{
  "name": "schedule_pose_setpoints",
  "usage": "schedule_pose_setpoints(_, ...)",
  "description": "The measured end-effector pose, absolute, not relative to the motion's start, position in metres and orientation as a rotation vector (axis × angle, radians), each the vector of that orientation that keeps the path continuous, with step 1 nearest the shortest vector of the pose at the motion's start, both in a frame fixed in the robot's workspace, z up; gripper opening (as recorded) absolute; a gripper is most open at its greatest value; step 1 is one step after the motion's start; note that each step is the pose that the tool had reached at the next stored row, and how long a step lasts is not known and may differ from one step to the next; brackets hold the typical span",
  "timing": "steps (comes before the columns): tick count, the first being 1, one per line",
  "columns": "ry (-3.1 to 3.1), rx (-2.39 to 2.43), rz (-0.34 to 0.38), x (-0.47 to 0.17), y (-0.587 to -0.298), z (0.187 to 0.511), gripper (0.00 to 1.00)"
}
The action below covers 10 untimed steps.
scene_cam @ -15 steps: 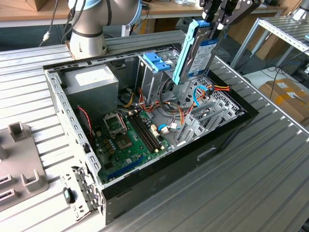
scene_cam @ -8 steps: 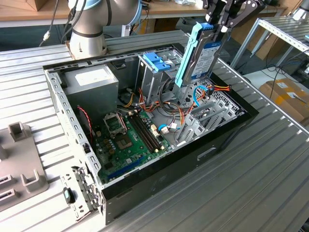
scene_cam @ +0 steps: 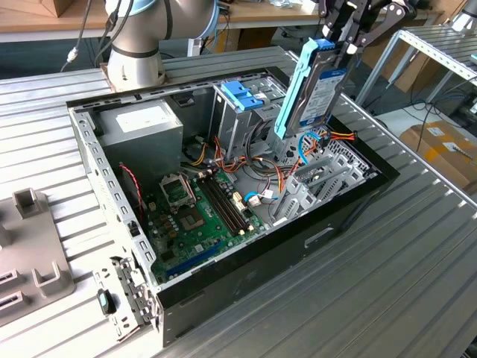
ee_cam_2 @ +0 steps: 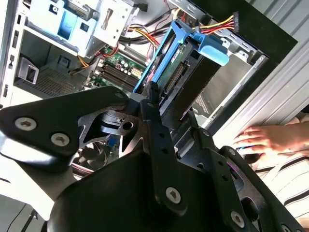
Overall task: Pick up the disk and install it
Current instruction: 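Pick up the disk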
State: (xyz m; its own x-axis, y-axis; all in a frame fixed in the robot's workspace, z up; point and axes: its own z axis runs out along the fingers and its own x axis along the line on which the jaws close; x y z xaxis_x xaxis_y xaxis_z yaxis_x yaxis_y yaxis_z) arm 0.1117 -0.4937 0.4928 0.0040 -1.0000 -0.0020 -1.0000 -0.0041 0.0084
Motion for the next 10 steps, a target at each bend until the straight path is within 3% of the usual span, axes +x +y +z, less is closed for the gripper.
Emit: schedule_pose_setpoints(10, -2.215, 2.221, -0.012, 0.112, -0.505, 0.493, 0.35)
